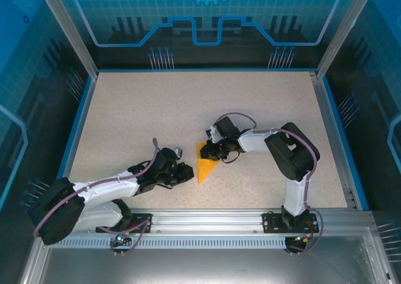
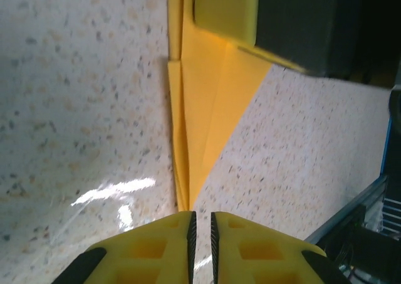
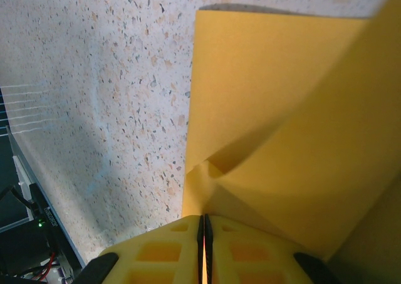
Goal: Fold a paper plane with a square sheet of paper (pick it up from the middle)
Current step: Fourth fold the wing at the center of the table.
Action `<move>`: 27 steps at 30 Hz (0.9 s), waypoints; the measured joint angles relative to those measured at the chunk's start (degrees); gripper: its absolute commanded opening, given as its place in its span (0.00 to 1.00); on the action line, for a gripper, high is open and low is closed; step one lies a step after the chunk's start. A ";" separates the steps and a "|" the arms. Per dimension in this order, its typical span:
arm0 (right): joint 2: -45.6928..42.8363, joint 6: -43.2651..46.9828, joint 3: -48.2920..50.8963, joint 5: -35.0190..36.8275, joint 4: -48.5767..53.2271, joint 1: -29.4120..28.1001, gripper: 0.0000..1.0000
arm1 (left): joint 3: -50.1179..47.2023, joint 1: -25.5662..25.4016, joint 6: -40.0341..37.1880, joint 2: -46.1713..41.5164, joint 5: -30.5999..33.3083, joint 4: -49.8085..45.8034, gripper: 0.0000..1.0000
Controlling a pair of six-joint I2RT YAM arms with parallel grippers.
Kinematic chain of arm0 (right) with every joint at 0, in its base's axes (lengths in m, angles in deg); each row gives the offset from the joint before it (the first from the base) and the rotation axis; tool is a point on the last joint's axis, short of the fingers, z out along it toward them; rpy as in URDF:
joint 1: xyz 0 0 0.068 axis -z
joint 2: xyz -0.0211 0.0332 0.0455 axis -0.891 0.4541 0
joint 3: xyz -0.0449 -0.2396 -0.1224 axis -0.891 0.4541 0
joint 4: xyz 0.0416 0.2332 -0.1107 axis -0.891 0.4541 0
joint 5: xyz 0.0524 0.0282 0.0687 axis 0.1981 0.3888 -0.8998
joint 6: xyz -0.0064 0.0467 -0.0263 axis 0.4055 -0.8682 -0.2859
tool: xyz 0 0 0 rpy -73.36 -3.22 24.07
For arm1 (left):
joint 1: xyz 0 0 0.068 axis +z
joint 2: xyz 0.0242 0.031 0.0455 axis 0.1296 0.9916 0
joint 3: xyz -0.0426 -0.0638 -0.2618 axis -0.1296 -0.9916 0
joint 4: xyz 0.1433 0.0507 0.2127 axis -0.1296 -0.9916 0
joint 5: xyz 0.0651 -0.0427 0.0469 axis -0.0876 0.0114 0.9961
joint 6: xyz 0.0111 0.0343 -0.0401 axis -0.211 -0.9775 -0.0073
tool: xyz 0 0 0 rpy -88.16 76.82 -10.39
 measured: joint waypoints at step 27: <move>-1.79 -0.39 1.09 0.39 0.20 0.79 0.14 | 6.54 0.11 -0.63 24.44 -1.09 15.39 0.04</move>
